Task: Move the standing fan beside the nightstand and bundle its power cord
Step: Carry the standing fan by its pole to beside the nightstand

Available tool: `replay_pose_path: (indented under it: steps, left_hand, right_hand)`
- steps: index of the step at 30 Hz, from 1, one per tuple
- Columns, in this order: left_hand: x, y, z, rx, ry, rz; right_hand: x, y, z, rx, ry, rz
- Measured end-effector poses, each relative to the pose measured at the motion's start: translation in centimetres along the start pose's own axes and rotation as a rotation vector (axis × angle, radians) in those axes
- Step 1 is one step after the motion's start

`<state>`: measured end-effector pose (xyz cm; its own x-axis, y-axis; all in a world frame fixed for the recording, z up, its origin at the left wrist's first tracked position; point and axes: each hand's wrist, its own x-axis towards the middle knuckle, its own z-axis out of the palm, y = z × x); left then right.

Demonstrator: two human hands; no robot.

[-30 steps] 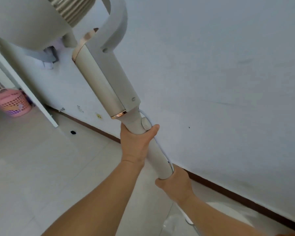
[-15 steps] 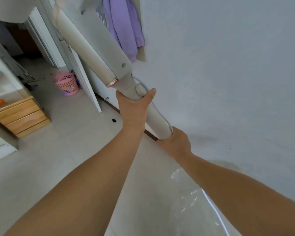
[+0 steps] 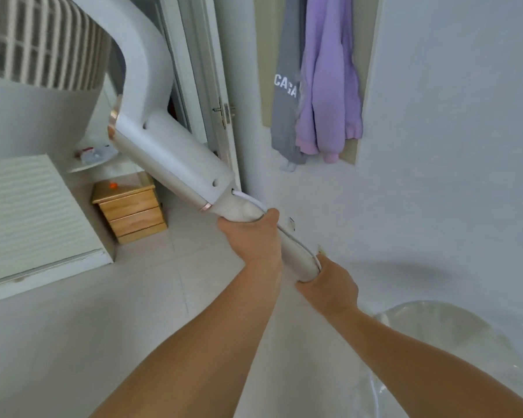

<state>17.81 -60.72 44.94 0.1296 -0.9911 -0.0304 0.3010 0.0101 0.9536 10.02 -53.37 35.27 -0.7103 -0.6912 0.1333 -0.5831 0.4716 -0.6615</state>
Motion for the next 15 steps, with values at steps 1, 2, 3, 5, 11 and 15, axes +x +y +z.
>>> replay_pose_path:
  steps: [1, 2, 3, 5, 11, 15]
  left_hand:
    - [1.4, -0.3, 0.2, -0.006, 0.018, -0.008]
    - [2.8, -0.5, 0.4, -0.016, 0.035, -0.019]
    - [4.3, -0.6, 0.6, -0.02, 0.055, -0.027]
    - [6.9, -0.8, 0.9, -0.021, 0.087, -0.045]
    - [16.7, 0.0, 0.9, -0.013, 0.186, -0.021]
    - [23.6, 0.3, -0.5, -0.014, 0.258, 0.01]
  right_hand:
    - [1.2, -0.4, 0.8, -0.011, -0.019, -0.014]
    - [2.5, -0.8, 1.6, -0.019, -0.037, -0.022]
    - [3.8, -1.4, 2.4, -0.019, -0.053, -0.032]
    - [5.9, -2.3, 4.0, -0.002, -0.074, -0.066]
    - [12.6, -7.9, 10.1, 0.061, -0.221, -0.136]
    - [16.2, -12.4, 15.3, 0.07, -0.287, -0.194]
